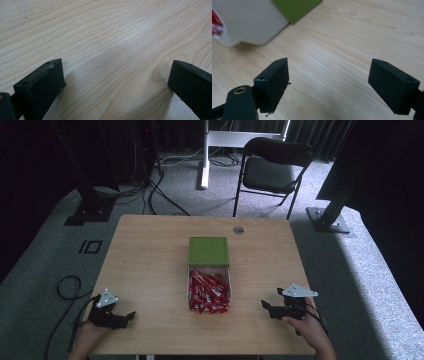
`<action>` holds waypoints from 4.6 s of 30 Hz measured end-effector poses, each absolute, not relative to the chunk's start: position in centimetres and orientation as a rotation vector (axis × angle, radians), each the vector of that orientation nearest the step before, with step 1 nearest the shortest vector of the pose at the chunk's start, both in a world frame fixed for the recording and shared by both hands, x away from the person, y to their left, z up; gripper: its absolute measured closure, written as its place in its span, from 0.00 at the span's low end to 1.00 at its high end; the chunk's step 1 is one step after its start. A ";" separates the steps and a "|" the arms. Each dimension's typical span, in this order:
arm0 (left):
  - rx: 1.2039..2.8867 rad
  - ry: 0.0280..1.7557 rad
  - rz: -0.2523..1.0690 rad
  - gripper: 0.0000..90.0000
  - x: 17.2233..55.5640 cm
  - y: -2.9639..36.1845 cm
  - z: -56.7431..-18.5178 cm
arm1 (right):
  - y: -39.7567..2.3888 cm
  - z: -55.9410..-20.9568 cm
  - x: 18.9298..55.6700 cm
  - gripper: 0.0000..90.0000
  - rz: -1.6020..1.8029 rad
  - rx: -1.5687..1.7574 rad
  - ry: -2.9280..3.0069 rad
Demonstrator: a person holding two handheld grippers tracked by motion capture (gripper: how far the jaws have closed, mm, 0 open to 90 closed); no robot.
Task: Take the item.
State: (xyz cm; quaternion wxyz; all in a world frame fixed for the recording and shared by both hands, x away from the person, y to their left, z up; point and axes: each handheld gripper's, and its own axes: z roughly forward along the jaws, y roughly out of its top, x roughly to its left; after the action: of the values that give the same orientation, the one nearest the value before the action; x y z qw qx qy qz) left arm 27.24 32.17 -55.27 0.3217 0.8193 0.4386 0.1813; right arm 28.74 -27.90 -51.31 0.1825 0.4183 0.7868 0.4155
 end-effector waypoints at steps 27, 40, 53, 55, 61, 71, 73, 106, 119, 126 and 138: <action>2.151 1.152 0.476 0.02 27.2 32.2 -55.3 | -21.6 -44.1 29.7 0.23 1.332 0.984 2.243; 2.153 1.151 0.476 0.02 27.2 32.2 -55.3 | -17.4 -42.9 30.2 0.24 1.373 0.876 2.282; 2.149 1.153 0.476 0.02 27.2 32.2 -55.3 | -13.1 -43.5 30.6 0.26 1.382 0.794 2.343; 2.150 1.152 0.475 0.02 27.2 32.2 -55.3 | -12.4 -43.7 30.6 0.29 1.391 0.778 2.348; 2.151 1.151 0.477 0.02 27.2 32.2 -55.3 | -11.4 -44.5 31.4 0.58 1.434 0.844 2.382; 2.151 1.152 0.475 0.02 27.2 32.2 -55.3 | -9.3 -46.1 31.7 0.68 1.296 0.903 2.441; 2.151 1.152 0.475 0.02 27.2 32.2 -55.3 | -9.0 -46.3 31.8 0.70 1.258 0.911 2.445; 2.151 1.152 0.474 0.02 27.2 32.2 -55.3 | -7.5 -45.8 31.5 0.92 1.109 1.011 2.404; 2.149 1.153 0.474 0.02 27.2 32.2 -55.3 | -9.7 -43.7 29.5 0.92 1.241 1.004 2.364; 2.152 1.152 0.473 0.02 27.2 32.2 -55.2 | -11.7 -41.8 29.1 0.92 1.314 1.034 2.248; 2.152 1.151 0.475 0.02 27.3 32.2 -55.3 | -15.4 -41.4 31.0 0.92 1.348 1.233 1.962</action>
State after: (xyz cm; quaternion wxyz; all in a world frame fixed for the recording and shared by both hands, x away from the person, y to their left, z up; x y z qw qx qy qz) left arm 27.25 32.19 -55.26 0.3218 0.8195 0.4382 0.1809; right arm 30.99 -15.44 -41.43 0.2283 0.4477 0.7127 0.4895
